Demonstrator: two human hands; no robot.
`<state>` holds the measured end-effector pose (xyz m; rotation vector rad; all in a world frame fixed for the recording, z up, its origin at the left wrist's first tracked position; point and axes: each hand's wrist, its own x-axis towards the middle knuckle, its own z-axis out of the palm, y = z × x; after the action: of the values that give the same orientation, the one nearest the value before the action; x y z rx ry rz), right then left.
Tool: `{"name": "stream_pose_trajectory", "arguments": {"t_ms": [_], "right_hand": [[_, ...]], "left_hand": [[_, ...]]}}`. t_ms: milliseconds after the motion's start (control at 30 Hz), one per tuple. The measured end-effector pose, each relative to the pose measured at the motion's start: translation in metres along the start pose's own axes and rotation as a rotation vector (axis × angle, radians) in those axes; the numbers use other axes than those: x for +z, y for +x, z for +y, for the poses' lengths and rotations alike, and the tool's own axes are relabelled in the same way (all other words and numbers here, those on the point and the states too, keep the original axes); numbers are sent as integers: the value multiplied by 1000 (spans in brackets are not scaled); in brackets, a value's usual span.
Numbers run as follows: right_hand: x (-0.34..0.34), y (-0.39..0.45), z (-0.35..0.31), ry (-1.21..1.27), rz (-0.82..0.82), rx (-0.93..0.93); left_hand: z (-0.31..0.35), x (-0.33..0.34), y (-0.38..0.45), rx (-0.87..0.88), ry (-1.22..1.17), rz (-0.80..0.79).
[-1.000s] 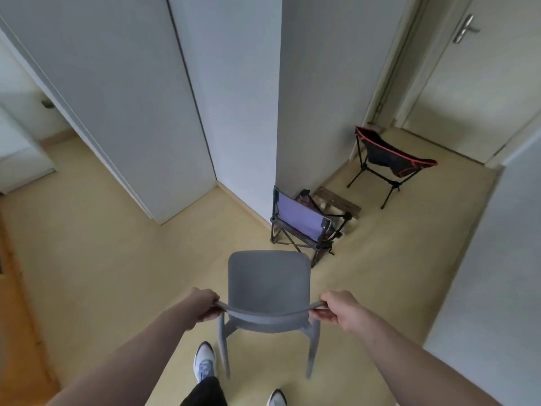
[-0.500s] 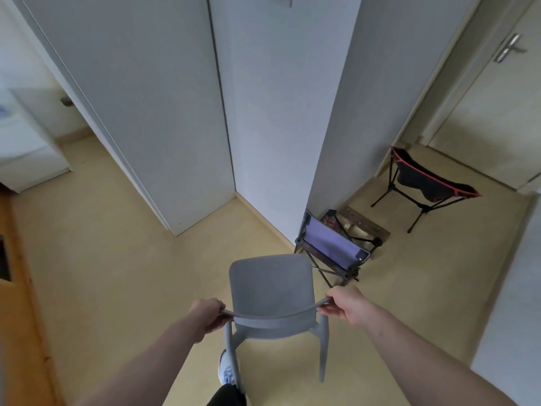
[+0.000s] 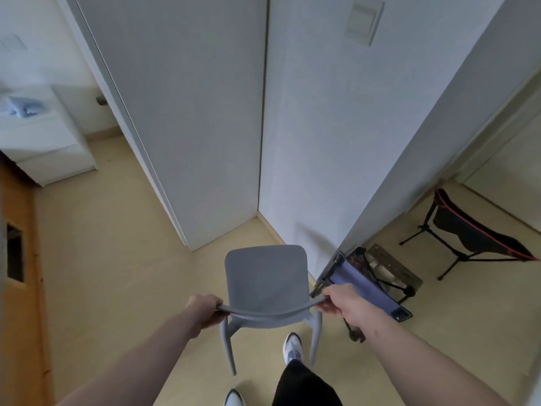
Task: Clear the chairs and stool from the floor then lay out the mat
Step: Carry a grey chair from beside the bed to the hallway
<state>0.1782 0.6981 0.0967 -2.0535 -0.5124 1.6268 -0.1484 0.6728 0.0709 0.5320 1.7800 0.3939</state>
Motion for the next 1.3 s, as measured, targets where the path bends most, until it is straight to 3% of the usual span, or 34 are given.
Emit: {"name": "stream_pose_trajectory", "arguments": {"t_ms": [333,600,700,933,1300], "right_hand": [[24,126,-131,-130,-103,9],[49,222,-204,-388,-198,1],[56,241,-223,-460,-214,-17],[77,289,-253,-353,-179,37],[74,327,-260,-304,-124,122]], "left_hand": [[91,19,86,-137,-300,134],[143,48,147,-225,-422,221],[158,52,157,-220,-455,235],[179,57,198,-256,-547,275],[183,76,224,-338,-499,232]]}}
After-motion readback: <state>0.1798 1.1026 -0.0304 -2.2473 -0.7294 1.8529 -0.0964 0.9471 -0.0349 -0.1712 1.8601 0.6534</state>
